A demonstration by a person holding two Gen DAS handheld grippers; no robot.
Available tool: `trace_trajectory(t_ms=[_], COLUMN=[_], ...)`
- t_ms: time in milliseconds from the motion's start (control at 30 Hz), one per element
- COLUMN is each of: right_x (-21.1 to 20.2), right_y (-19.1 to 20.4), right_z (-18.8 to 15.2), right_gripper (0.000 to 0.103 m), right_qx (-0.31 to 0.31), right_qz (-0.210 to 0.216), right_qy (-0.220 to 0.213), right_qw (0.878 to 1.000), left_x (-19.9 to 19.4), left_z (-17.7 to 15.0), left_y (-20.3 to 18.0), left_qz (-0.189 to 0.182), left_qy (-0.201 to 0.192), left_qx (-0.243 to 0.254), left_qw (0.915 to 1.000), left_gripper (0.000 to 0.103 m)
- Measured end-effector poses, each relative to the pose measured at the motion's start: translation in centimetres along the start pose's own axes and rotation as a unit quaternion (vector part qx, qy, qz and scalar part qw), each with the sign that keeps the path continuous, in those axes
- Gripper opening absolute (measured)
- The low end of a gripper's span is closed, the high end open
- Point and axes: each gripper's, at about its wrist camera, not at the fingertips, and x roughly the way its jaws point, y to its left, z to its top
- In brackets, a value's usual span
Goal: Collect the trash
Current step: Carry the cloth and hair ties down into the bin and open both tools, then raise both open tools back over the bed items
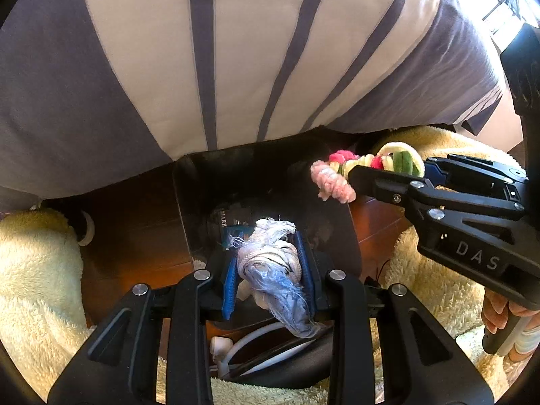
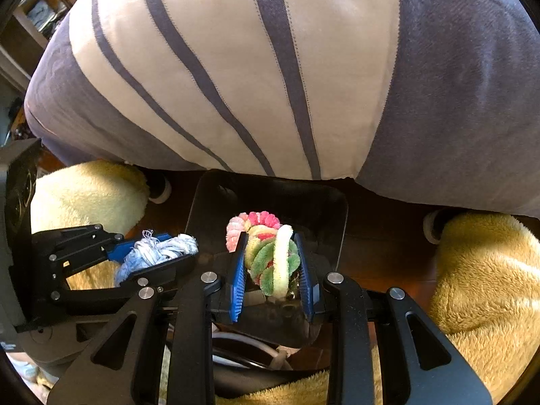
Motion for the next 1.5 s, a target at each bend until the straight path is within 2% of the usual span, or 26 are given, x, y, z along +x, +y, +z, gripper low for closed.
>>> trace_trajectory(t_ms=[300,333,367,433,500,600,667,767,900,1167,1300,1500], right_x=[0.0,-0.1,-0.3,-0.9,-1.5,-2.8,-3.7,-5.6,-8.4,-15.2,-16.7,-17.7], right_y=[-1.1,-1.1,-1.2,-1.4,-1.5,-1.6,-1.7,-1.6,-1.7,-1.8,-1.8,-2.2], right_z=[0.5,0.5,0.5,0.7,0.8,1.0,1.1,1.4,2.1,4.9,7.0,10.9], right_gripper=[0.033,0.037,0.047,0.056,0.059,0.068,0.079,0.091,0.094,0.099,0.099,0.099], right_qx=[0.02,0.021,0.024,0.03,0.034,0.036,0.036,0.034,0.034,0.021,0.015,0.013], right_qz=[0.011,0.011,0.011,0.011,0.009,0.004,-0.001,-0.008,-0.007,-0.021,-0.035,-0.05], right_qy=[0.0,-0.002,-0.005,-0.015,-0.024,-0.04,-0.052,-0.076,-0.112,-0.199,-0.221,-0.238], right_qw=[1.0,1.0,1.0,0.999,0.999,0.999,0.998,0.996,0.993,0.98,0.974,0.97], left_x=[0.1,-0.1,-0.2,-0.6,-1.3,-2.4,-3.4,-5.2,-8.3,-14.8,-16.8,-18.0], left_z=[-0.1,-0.2,-0.2,-0.3,-0.3,-0.4,-0.4,-0.2,0.3,2.6,4.4,7.7], left_y=[0.3,0.4,0.5,0.6,0.7,0.7,0.6,0.5,0.6,0.6,1.3,3.0], left_qz=[0.008,0.009,0.01,0.015,0.022,0.034,0.04,0.052,0.062,0.087,0.093,0.118], left_qy=[0.01,0.009,0.007,0.001,-0.007,-0.022,-0.033,-0.056,-0.096,-0.176,-0.202,-0.22], left_qx=[-0.006,-0.008,-0.009,-0.01,-0.009,-0.005,-0.001,0.004,0.004,0.01,0.011,0.002], left_qw=[0.9999,0.9999,0.9999,0.9998,0.9997,0.9992,0.9986,0.9971,0.9935,0.9806,0.9749,0.9684], left_gripper=[0.036,0.037,0.039,0.045,0.056,0.07,0.076,0.085,0.093,0.095,0.095,0.095])
